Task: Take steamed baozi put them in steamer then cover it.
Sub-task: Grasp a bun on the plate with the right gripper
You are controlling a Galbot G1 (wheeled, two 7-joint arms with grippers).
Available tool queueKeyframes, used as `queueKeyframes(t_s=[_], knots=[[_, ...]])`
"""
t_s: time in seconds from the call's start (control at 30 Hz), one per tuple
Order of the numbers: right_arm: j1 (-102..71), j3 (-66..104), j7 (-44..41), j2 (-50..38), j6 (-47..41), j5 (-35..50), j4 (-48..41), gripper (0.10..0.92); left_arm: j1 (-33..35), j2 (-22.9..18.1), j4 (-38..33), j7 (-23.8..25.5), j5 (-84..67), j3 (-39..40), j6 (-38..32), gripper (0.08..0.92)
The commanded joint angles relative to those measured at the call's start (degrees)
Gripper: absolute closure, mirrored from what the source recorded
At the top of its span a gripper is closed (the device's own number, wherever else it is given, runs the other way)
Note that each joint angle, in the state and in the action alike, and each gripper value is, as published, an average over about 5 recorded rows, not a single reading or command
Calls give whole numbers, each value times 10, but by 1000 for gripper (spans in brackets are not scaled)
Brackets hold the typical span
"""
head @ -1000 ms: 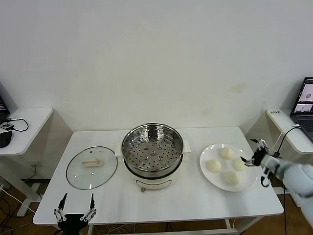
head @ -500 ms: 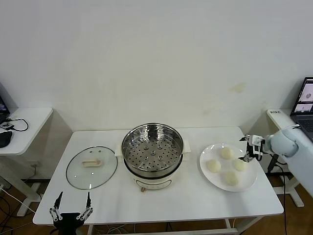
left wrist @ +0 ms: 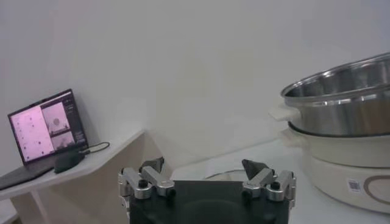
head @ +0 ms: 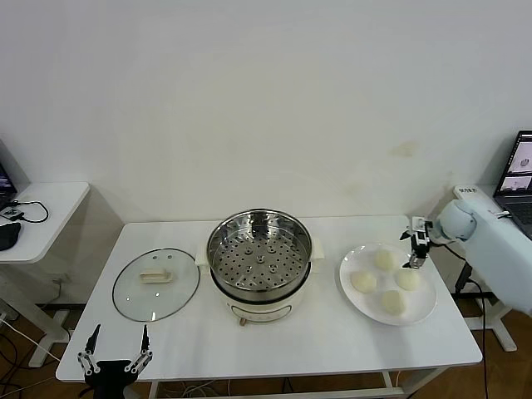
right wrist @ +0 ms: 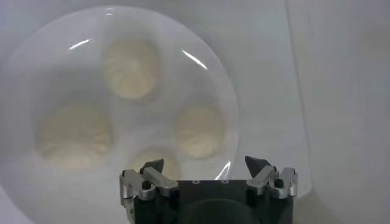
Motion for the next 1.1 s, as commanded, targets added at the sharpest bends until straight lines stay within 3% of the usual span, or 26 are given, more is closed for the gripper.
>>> queueKeyframes(t_s=[0.03,0.63,1.1], knots=[[20,-14,-2,56,14,-23,-82,203,0,0,1,0,1,-1,-1,177],[8,-4,11,95,18,-48,-126,206,-4,0,8,1,-1,-4,-4,177],[6,7,16,107,15,-67,-141,366,-4,-1,11,-1,-1,-2,-11,177]])
